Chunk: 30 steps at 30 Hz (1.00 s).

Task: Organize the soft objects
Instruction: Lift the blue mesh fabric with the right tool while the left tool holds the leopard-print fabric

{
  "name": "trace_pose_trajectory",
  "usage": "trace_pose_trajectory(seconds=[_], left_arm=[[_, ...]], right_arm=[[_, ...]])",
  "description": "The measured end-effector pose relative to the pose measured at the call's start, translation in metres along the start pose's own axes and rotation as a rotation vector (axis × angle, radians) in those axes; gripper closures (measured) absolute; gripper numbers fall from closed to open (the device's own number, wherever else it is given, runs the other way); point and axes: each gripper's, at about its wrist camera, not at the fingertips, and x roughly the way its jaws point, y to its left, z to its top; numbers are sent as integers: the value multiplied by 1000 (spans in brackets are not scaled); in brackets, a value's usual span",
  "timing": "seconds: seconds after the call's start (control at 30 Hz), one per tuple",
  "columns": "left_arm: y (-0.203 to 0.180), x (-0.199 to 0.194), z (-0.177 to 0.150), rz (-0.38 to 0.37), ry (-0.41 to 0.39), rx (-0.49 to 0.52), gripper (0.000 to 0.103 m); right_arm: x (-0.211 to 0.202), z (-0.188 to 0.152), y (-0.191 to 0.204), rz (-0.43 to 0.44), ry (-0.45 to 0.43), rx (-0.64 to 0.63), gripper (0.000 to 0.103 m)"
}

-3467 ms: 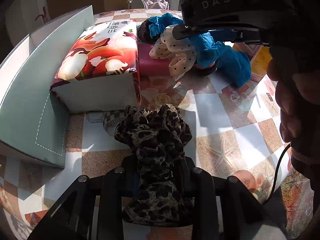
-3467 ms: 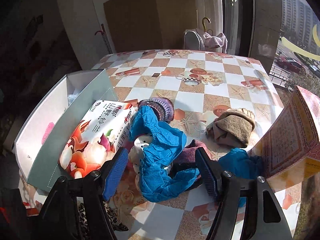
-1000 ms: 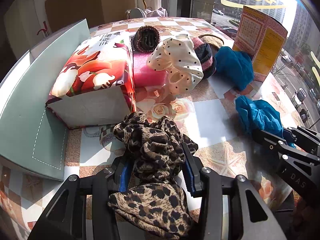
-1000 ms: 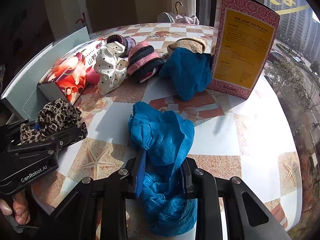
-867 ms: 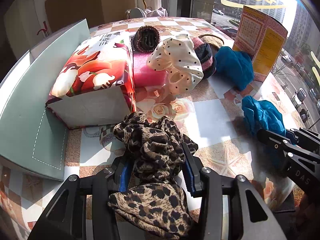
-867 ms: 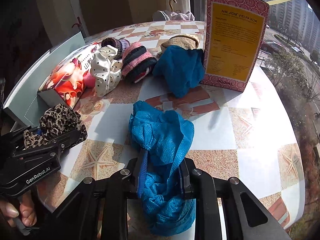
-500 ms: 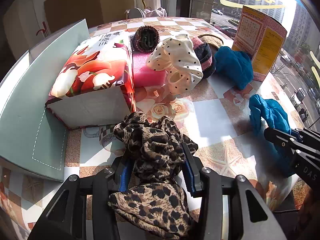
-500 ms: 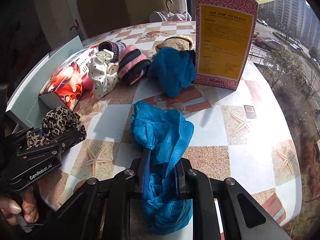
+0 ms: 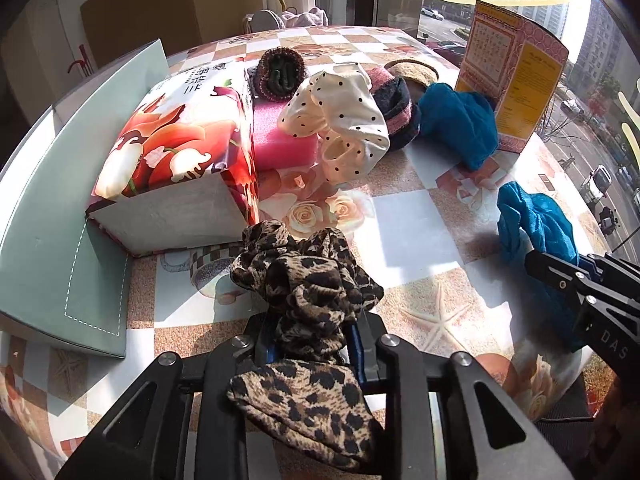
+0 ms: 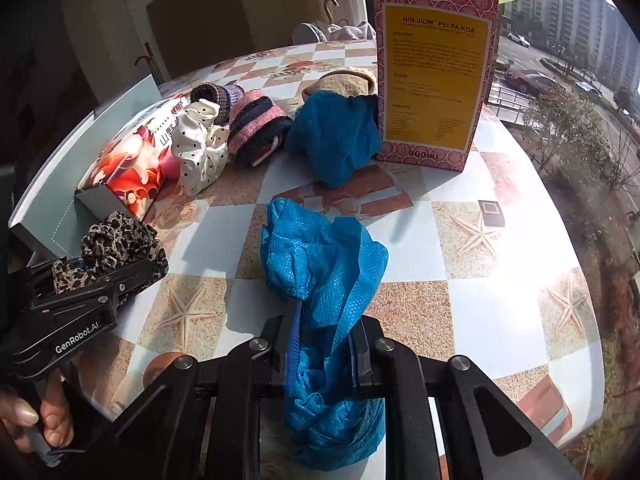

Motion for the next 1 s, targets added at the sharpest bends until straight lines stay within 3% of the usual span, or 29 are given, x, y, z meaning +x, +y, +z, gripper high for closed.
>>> trace_pose_trajectory(seconds=[0.67, 0.77, 1.0], left_arm=[[4, -1, -2, -13, 4, -6, 74], [-4, -2, -1, 12, 11, 18, 77], [-38, -3, 13, -52, 46, 112, 77]], right_arm=[[4, 1, -5, -23, 17, 14, 83], [3, 2, -8, -22, 20, 26, 83], [-15, 10, -33, -49, -19, 102, 83]])
